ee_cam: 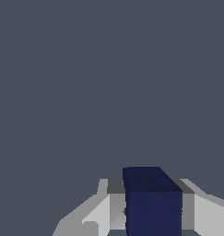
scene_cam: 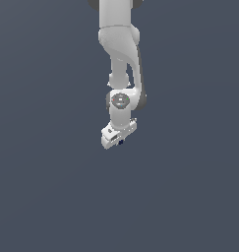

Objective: Pick up the object and move it to a goal position.

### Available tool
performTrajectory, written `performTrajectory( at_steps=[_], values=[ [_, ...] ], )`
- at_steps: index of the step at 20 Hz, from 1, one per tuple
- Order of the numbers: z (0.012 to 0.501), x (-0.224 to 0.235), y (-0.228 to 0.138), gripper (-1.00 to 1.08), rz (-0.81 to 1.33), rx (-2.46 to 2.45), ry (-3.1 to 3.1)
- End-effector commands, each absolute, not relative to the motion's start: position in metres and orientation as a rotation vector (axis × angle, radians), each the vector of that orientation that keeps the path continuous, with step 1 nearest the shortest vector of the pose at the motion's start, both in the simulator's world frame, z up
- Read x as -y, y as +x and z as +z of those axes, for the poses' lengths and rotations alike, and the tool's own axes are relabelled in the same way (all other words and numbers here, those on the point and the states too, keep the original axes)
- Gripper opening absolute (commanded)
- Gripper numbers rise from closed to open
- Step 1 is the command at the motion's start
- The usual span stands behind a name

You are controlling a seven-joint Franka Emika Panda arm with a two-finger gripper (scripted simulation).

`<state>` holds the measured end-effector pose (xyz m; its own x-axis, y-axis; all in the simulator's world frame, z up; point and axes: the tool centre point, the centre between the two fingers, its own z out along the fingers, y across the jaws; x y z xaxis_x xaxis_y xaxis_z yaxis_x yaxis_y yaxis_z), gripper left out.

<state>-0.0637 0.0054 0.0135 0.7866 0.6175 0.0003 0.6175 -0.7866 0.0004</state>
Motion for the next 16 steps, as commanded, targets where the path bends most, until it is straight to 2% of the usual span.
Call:
performTrajectory(
  at_steps=[1,9,16],
  values=[
    [0.013,-0.005,-0.064,-1.00,0.000,-1.026,2.969],
    [0.021,-0.005,-0.062,-1.00,0.001,-1.026,2.969],
    [0.057,-0.003,-0.055,-1.00,0.000,-1.027,2.969]
  ],
)
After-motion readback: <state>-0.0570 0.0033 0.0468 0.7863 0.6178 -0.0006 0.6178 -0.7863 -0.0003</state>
